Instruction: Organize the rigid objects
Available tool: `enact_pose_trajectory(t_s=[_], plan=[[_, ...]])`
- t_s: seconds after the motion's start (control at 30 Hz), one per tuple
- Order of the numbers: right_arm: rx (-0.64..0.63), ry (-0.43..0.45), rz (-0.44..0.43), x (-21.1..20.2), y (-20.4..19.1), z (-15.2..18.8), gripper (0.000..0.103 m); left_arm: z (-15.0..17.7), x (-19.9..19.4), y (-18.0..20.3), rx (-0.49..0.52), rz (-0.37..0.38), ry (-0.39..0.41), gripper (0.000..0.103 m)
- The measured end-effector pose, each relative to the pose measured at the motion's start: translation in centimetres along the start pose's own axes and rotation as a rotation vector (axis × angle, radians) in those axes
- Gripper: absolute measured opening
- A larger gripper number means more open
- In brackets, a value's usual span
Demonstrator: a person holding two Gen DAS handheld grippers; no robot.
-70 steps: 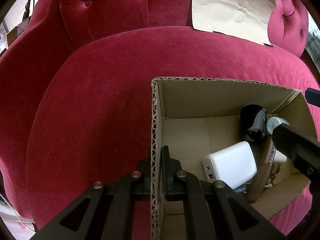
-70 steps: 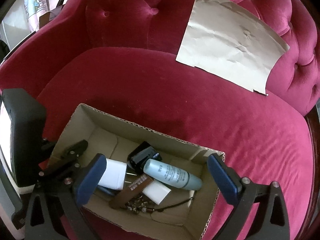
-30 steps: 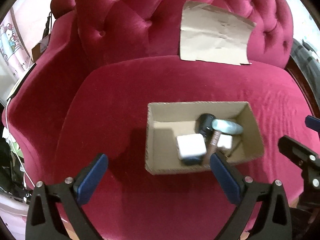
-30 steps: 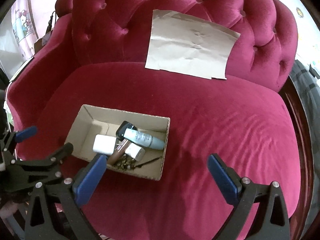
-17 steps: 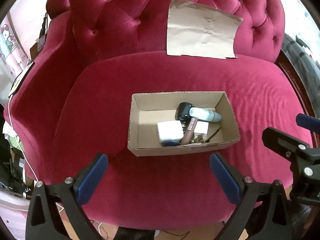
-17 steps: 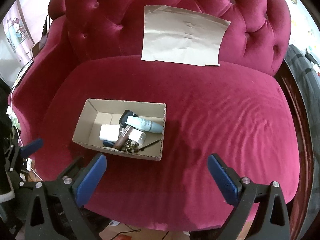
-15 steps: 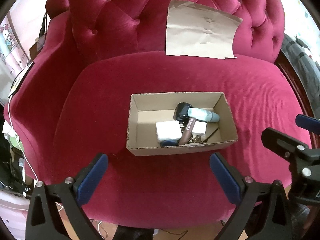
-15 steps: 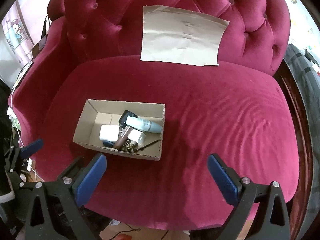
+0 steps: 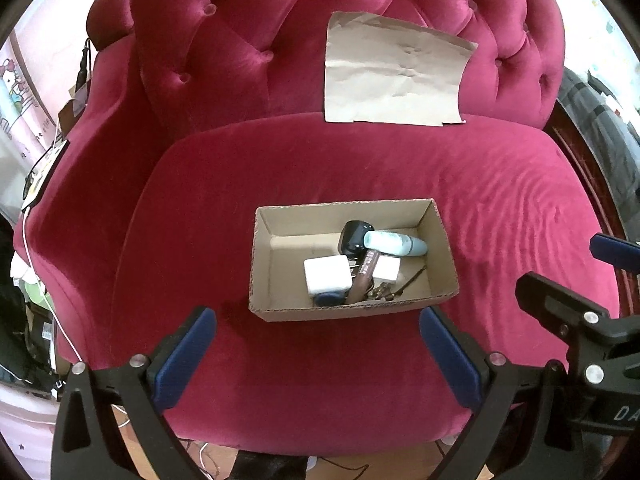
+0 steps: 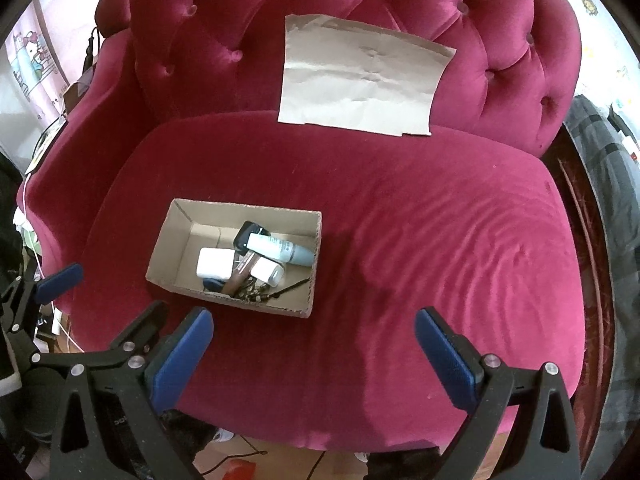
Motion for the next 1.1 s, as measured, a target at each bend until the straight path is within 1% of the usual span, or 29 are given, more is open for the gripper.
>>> enact_pose_trajectory(t_s=[0.33, 1.1], plan=[[0.006, 0.002, 0.003, -0.32, 0.56, -0.10, 0.103, -0.36, -0.33, 0.72, 0.018, 0.003, 0.002, 0.103], [0.014, 0.011, 0.004, -0.81, 0.37, -0.16, 0.103, -0.48, -0.77, 0.53, 0.014, 0.000, 0.008, 0.103]])
Point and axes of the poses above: each gripper's, at about its wrist camera, not at the fingertips, and x roughly the way its jaws point, y to its right, z to its underside, the point moved 3 cm from there along x, roughly the way its jaws point, and after that the axes turned 10 degrees about y, right-handed, at the moved point
